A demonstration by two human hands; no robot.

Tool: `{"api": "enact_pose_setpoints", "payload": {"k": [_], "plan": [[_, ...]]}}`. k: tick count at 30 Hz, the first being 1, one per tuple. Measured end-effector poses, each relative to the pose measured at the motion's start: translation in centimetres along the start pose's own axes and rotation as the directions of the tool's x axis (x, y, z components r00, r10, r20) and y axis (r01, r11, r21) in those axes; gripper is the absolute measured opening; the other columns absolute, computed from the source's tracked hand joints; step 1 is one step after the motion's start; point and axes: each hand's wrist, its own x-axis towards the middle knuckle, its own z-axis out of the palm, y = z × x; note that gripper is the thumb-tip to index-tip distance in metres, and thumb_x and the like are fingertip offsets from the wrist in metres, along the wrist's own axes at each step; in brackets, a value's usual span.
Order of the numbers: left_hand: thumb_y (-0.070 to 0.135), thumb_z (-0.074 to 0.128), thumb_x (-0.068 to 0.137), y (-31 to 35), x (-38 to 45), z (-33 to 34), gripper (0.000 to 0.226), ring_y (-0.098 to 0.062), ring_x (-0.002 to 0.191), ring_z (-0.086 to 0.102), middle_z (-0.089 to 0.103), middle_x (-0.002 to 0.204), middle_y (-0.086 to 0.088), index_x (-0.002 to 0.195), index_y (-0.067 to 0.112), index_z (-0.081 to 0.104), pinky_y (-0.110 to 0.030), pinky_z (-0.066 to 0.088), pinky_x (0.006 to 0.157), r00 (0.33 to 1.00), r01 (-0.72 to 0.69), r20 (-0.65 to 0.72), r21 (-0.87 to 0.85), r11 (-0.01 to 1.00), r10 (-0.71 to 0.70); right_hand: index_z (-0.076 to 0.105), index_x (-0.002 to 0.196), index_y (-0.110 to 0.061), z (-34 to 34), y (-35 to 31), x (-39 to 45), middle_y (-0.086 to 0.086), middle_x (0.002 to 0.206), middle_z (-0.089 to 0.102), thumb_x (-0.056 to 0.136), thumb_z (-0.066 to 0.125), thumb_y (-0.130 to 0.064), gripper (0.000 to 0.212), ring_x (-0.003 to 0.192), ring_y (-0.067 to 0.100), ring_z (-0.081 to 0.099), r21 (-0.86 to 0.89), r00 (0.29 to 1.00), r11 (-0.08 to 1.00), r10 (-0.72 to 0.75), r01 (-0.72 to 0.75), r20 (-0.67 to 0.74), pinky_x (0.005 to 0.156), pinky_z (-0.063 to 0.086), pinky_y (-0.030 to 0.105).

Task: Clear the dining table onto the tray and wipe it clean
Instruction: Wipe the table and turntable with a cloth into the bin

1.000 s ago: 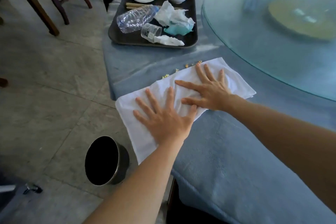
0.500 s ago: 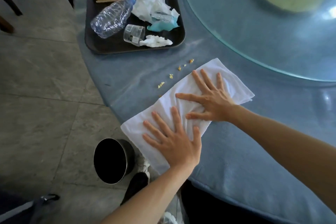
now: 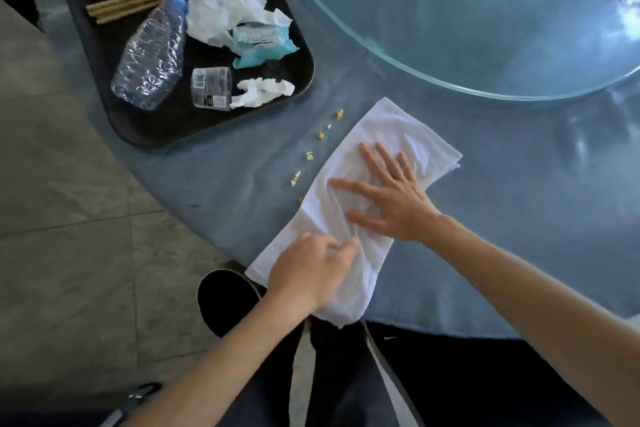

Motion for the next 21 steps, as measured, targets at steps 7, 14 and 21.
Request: {"api": "enact_pose_setpoints", "payload": {"k": [7,14,21], "plan": [[0.041,0.057,0.091,2.3,6.6,-4.7,0.034,-0.032,0.105,0.064,0.070,0.114,-0.006,0.113,0.016,0.063,-0.041,0.051,0.089,0.931,-0.139,-0.325,0.106,0.985,0.166,0.051,0.124,-0.031,-0.4,-8.9,-6.3,0.003,0.122,0.060,0.088,0.074,-0.012,0.047,0.109,0.014,0.060,0.899,0.558,0.139,0.820,-0.416,0.131,0.089,0.053,0.024],[0.035,0.068,0.085,4.5,10.3,-5.2,0.040,-0.031,0.101,0.062,0.066,0.106,-0.004,0.114,0.012,0.054,-0.036,0.049,0.079,0.983,0.003,-0.182,0.152,0.988,0.025,0.041,0.142,-0.014,-3.1,-7.9,-4.5,0.003,0.113,0.069,0.092,0.073,-0.015,0.059,0.097,0.019,0.071,0.823,0.389,-0.449,0.730,-0.349,0.563,0.074,0.055,0.033],[0.022,0.078,0.085,5.0,9.9,-8.4,0.020,-0.016,0.060,0.048,0.056,0.069,-0.001,0.078,0.008,0.065,-0.025,0.036,0.056,0.994,0.015,0.110,-0.176,0.984,0.005,0.076,0.107,-0.009,-5.8,-5.8,-6.4,0.005,0.102,0.081,0.096,0.067,-0.008,0.014,0.101,0.026,0.076,0.863,0.571,-0.321,0.651,-0.390,0.500,0.099,0.058,0.045]]}}
